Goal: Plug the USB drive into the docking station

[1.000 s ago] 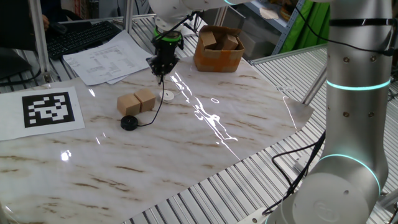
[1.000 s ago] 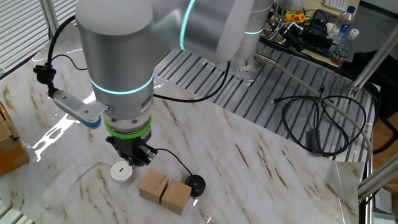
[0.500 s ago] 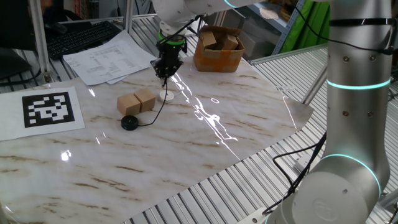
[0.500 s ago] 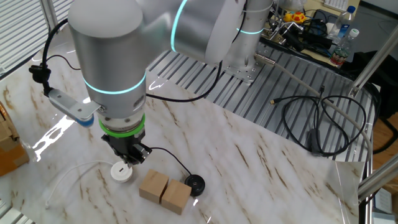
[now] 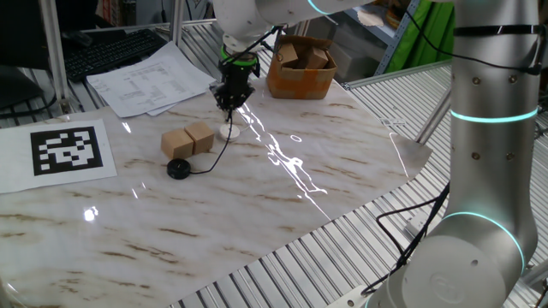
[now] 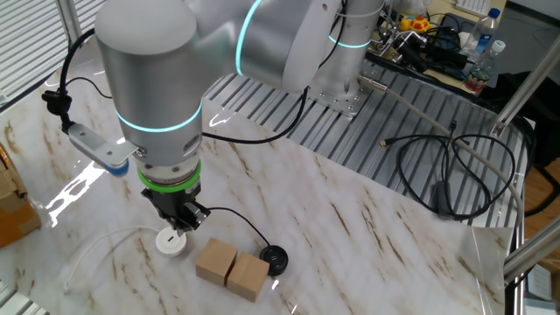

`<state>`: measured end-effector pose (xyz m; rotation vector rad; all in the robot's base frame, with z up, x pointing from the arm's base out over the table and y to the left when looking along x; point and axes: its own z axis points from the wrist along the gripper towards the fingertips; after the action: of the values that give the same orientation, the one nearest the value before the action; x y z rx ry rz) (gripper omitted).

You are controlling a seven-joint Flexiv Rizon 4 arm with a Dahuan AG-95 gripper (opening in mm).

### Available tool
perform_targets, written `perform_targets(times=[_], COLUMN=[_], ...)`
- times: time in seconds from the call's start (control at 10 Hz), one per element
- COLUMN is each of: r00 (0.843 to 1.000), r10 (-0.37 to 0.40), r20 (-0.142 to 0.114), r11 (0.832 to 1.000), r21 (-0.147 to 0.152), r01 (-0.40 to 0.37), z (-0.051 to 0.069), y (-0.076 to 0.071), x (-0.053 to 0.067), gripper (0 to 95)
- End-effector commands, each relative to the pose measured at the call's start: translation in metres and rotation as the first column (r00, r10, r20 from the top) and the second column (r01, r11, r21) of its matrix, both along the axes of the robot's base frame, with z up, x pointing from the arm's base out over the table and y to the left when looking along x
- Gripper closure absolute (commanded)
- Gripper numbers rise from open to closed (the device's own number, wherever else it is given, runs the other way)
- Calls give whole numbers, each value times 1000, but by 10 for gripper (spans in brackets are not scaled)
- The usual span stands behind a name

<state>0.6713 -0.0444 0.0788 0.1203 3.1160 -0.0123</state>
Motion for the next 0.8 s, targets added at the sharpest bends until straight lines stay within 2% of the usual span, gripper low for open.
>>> perform_targets(times=[0.1, 0.3, 0.5, 0.7, 0.8], r00=[1000, 1000, 1000, 1000, 1000], r10=[-11, -2, -13, -14, -17], r20=[-4, 0, 8, 11, 7], r11=[1000, 1000, 1000, 1000, 1000], r21=[-1, 5, -3, 6, 0], r01=[11, 2, 13, 14, 17], z=[-1, -4, -3, -2, -2], y=[-2, -8, -9, -9, -9], x=[-2, -3, -3, -2, -2], gripper=[950, 950, 950, 950, 950])
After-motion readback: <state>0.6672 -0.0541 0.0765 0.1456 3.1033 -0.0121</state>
